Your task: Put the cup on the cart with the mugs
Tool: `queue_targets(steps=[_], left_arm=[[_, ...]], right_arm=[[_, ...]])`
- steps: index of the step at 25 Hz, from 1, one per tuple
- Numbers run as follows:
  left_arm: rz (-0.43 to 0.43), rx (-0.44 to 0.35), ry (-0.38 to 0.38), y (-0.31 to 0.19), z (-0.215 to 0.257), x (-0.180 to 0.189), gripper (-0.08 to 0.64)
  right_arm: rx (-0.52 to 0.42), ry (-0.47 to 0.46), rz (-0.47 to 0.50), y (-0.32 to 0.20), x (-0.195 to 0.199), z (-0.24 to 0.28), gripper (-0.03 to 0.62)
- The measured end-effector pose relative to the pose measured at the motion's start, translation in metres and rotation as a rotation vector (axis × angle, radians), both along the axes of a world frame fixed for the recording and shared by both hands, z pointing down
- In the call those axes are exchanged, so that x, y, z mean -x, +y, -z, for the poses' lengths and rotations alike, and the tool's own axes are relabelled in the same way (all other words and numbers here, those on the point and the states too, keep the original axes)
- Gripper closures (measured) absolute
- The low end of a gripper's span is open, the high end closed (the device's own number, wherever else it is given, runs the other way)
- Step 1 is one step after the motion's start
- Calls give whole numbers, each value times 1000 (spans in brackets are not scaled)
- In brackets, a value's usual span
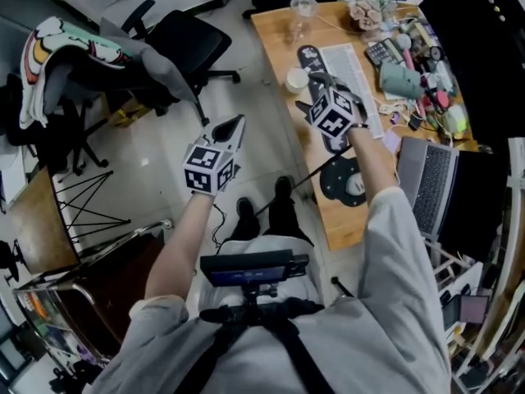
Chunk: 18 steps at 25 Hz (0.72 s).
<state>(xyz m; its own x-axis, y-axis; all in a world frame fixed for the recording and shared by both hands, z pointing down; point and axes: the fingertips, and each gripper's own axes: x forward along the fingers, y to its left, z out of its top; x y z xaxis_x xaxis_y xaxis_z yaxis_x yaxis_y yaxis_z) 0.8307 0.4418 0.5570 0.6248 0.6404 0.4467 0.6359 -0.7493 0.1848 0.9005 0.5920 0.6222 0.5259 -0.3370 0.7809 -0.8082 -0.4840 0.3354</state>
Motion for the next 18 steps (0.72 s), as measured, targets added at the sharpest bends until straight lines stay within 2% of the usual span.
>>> queue_targets(steps=[3, 8, 10, 18], left_arm=[[9, -3, -27, 10, -18, -16, 557], [9, 5, -62, 30, -37, -32, 557], [10, 8, -75, 33, -42, -35, 557], [68, -33, -89, 31, -71, -68, 557]], right_arm=[[70, -73, 102, -1, -15, -28, 203], [133, -127, 226, 0, -36, -59, 181], [145, -173, 258, -1, -38, -73, 146], [173, -254, 327, -10, -55, -110, 144]])
